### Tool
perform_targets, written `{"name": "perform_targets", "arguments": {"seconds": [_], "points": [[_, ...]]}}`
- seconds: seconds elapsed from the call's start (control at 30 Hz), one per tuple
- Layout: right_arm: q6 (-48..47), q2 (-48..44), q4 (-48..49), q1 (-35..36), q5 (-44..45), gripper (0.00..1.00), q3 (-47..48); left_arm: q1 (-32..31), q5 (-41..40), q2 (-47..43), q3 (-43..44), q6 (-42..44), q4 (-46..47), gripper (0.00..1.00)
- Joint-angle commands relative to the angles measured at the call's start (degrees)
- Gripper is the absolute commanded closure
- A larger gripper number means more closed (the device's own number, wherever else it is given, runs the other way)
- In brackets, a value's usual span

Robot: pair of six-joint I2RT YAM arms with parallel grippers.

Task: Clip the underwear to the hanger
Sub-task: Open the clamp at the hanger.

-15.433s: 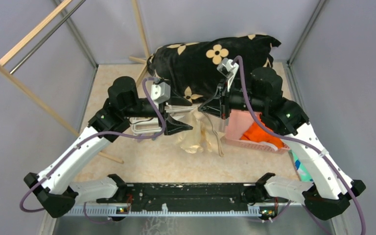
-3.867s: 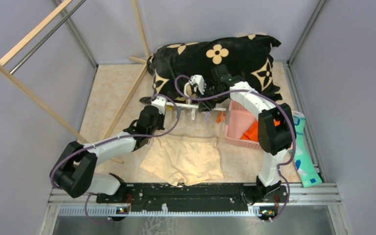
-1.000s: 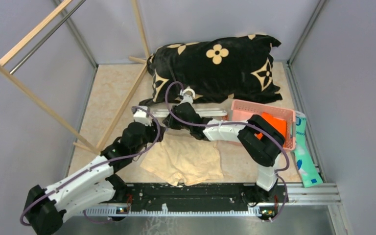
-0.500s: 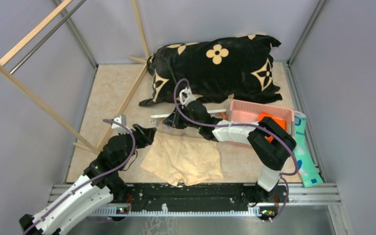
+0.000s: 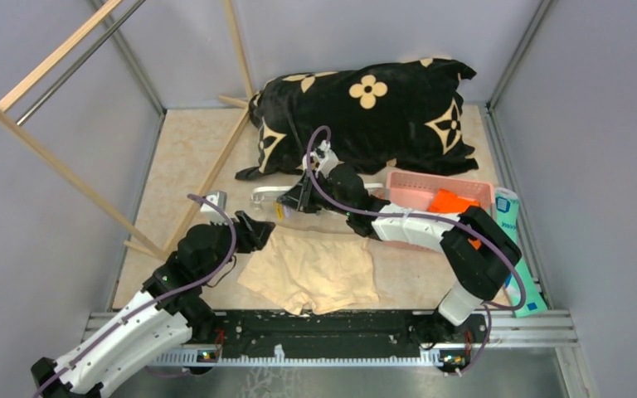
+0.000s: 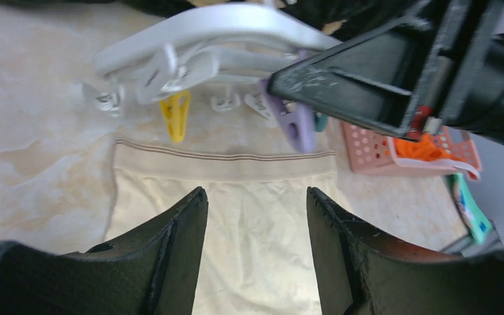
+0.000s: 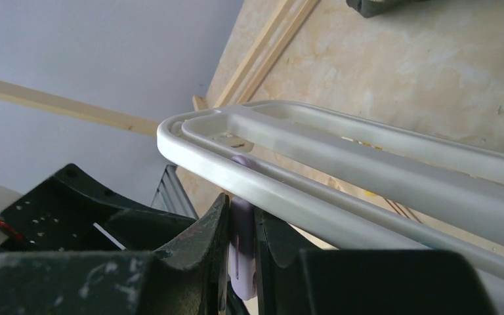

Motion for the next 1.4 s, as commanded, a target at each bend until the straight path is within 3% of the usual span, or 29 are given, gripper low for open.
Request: {"name": "perform_targets", "arguments": {"seconds": [0.0, 0.27, 0.47, 0.7, 1.03, 1.37], "points": [[-0.63, -3.93, 6.50, -0.65, -1.09, 1.00, -1.00, -0.22, 10.05, 1.37, 2.04, 1.28, 7.16, 0.37], [1.82, -4.09, 5.12, -0.66, 4.02, 1.00, -1.14, -0.22, 16.11, 8.75, -2.59, -6.02, 20.57, 0.36], [3.61, -3.63, 6.43, -0.66, 3.87, 0.99, -1.16, -0.22, 12.32, 14.73, -2.58, -9.63, 22.15, 0.40], [3.74, -4.42, 8.69, -0.61, 1.91, 0.98, -2.85, -0.05, 12.11, 16.71, -5.05, -9.65, 31.12, 0.42], [3.70, -5.08, 8.73, -0.66, 0.40, 0.98, -3.44, 1.39, 11.13, 20.53, -3.85, -8.84, 34.07, 0.56], [4.68, -7.42, 8.63, -0.60, -1.12, 0.97, -5.30, 2.33, 10.55, 21.24, -4.25, -7.84, 34.30, 0.60]]}}
